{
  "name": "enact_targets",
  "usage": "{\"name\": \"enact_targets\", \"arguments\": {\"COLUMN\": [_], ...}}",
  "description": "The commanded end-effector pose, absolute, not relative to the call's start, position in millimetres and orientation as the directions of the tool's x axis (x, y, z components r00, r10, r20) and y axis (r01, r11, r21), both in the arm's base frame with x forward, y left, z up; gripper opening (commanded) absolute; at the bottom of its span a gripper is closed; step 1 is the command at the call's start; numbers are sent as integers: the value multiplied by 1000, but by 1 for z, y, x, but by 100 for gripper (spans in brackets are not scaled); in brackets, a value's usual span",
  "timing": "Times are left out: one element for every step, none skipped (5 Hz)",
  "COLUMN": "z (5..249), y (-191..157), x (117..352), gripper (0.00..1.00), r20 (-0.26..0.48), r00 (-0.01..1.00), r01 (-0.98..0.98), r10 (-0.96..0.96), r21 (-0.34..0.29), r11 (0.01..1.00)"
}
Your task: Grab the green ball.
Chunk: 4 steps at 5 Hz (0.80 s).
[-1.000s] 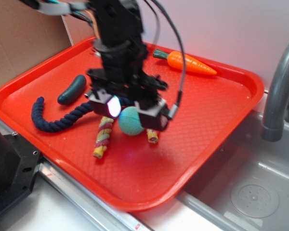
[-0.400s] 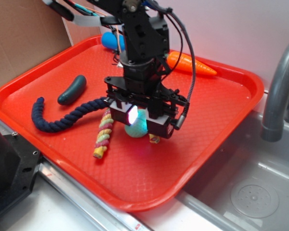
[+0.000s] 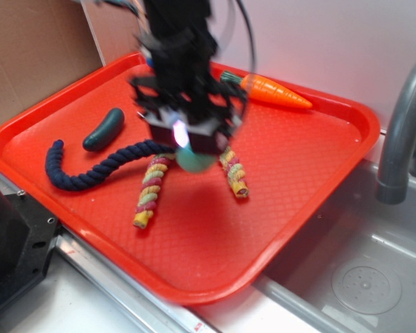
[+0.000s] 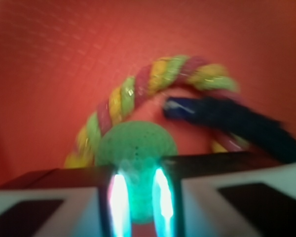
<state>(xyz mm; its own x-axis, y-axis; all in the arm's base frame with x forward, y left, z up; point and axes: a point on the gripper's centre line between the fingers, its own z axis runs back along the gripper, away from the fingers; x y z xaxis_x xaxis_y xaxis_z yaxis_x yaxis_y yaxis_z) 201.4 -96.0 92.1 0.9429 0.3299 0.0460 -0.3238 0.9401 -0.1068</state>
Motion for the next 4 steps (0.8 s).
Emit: {"name": "enact_targets", "arguments": {"z": [178, 192, 204, 206], "y": [-38, 0, 38, 42], "x": [160, 158, 180, 199], "gripper": [0, 0, 0, 0], "r20": [142, 167, 190, 206], "r00": [879, 836, 753, 736], "r01": [-428, -501, -597, -615], "r10": [456, 523, 630, 645], "r21": [-190, -159, -205, -197], "r11": [884, 851, 776, 764]}}
